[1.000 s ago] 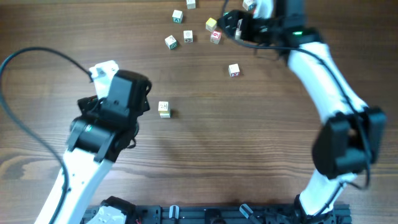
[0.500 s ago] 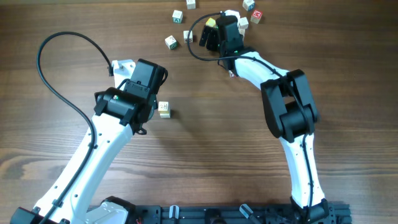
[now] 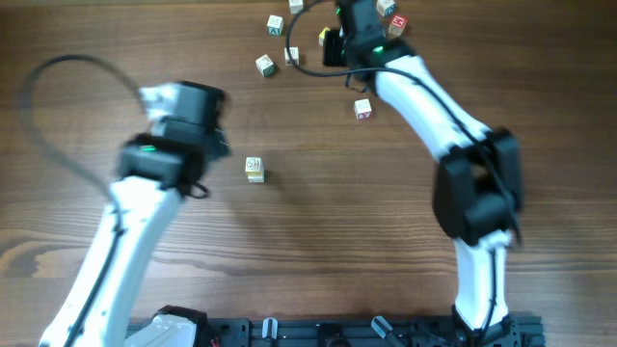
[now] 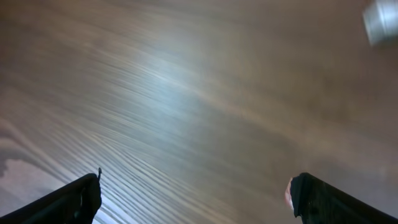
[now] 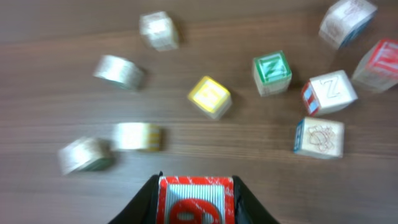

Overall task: Form a tower
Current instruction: 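Grasp the red 6 block with the right gripper, then carry the red 6 block over the two-block stack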

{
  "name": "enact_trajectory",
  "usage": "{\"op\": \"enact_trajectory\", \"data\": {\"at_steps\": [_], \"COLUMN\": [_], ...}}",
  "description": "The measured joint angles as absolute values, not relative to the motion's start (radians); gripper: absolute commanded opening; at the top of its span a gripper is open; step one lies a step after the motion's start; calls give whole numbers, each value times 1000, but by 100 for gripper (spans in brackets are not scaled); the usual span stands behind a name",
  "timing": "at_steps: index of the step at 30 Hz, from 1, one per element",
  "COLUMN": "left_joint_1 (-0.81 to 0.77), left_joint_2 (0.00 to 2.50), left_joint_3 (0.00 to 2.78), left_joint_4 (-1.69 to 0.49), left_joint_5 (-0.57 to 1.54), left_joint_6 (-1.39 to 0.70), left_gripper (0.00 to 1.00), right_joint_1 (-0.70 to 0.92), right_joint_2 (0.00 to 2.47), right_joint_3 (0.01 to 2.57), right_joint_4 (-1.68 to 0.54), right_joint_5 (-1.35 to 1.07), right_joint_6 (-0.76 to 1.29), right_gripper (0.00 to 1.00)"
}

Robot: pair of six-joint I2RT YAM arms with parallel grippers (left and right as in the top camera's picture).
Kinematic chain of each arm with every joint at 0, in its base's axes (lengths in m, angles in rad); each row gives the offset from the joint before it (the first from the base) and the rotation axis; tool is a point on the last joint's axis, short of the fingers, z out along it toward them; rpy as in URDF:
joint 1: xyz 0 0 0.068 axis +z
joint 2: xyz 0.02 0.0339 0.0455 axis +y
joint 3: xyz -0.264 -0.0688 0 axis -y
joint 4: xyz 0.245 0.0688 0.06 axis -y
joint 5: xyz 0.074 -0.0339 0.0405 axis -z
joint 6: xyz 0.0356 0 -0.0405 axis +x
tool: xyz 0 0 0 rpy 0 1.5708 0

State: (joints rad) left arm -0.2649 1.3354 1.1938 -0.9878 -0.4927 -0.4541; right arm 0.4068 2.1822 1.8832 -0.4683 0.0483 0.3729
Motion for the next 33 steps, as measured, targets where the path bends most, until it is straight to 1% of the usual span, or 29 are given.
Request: {"op": "enact_trajectory", "data": {"at_steps": [3,5,6,7,8,10,11,14,15,17,18,19,22,27,30,33], "left_joint_1": [22,228,265,414,495,579,614,642,642,642,642,642,642,642,642,651], "left_joint_2": [1197,1095,1078,1042,1040,1060,1080,1148,1187,1233,1246,1262,1263,1263,1263,1263], "left_joint_3": [1277,1298,1299,1301,1301,1301,1301,1301,1301,1301,1301,1301,1301,1301,1301,1301], "left_joint_4": [-960,-952,-955,-969,-985,-997,-1004,-1022,-1029,-1029,-1029,-1031,-1031,-1031,-1021,-1014], "left_joint_5": [-360,-238,-184,-133,-64,13,59,142,163,179,183,185,186,186,186,212], "left_joint_6": [-455,-455,-455,-455,-455,-455,-455,-455,-455,-455,-455,-455,-455,-455,-455,-447], "left_gripper": [100,100,100,100,100,100,100,100,100,100,100,100,100,100,100,100], "right_joint_1": [433,483,531,566,617,682,732,830,878,908,909,908,907,923,936,939], "right_joint_2": [1976,1930,1935,1953,1987,2031,2056,2082,2114,2177,2195,2238,2246,2246,2238,2120], "right_joint_3": [1922,1947,1947,1943,1935,1928,1922,1920,1920,1920,1920,1919,1918,1918,1918,1917], "right_joint_4": [-584,-688,-765,-807,-853,-895,-918,-928,-928,-923,-920,-903,-815,-817,-857,-967], "right_joint_5": [-102,-158,-182,-195,-202,-187,-133,10,95,172,197,218,237,244,245,293], "right_joint_6": [419,456,477,488,498,505,516,588,643,712,743,767,790,800,815,826], "right_gripper": [12,11,11,11,11,11,11,11,11,10,7,7,7,4,4,4]}}
